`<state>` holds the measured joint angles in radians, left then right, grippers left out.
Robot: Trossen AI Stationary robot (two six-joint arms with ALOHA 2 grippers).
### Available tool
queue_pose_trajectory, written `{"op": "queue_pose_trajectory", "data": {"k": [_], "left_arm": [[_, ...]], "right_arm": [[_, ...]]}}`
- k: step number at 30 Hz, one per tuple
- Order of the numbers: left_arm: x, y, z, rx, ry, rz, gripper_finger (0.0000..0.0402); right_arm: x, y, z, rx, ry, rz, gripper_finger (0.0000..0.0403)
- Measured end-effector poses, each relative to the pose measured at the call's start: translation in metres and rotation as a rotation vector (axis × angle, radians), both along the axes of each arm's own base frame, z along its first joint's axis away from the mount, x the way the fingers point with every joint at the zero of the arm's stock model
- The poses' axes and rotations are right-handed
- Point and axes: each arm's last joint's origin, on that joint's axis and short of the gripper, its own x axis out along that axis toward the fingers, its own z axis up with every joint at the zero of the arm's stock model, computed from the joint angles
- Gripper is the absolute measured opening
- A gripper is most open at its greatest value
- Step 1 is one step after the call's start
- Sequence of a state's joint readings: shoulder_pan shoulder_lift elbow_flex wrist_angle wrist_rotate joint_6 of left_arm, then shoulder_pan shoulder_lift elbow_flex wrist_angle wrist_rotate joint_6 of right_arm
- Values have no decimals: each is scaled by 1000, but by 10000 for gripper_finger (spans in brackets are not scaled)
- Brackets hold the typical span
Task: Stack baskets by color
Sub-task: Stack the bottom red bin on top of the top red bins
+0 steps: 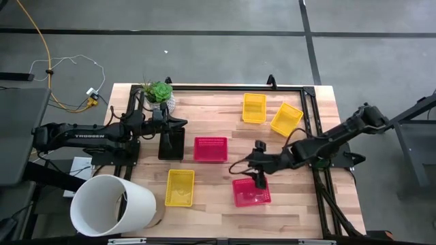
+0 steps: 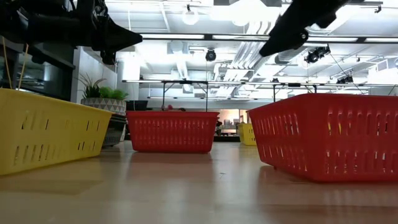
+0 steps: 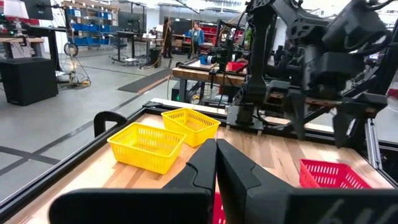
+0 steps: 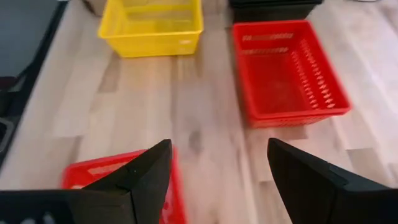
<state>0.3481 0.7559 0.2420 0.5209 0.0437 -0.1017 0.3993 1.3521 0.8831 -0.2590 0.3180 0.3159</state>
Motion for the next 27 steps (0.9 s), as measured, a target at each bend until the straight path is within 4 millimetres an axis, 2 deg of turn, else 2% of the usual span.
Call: {"op": "queue_pose_trajectory", "data": {"k": [8,17,21,27], "left_arm": [[0,0,0,0,0,-5,0],[0,0,0,7,2,-5,0],[0,0,0,6,2,-7,0],[1,-3,0,22,7,-111,0]], "right_arm": [[-9,16,-2,52,29,25,252],[-11,19,-4,118,67,22,252],[-7,22,-11,160,98,28,252],[0,29,-31,184,195,79,252]]}}
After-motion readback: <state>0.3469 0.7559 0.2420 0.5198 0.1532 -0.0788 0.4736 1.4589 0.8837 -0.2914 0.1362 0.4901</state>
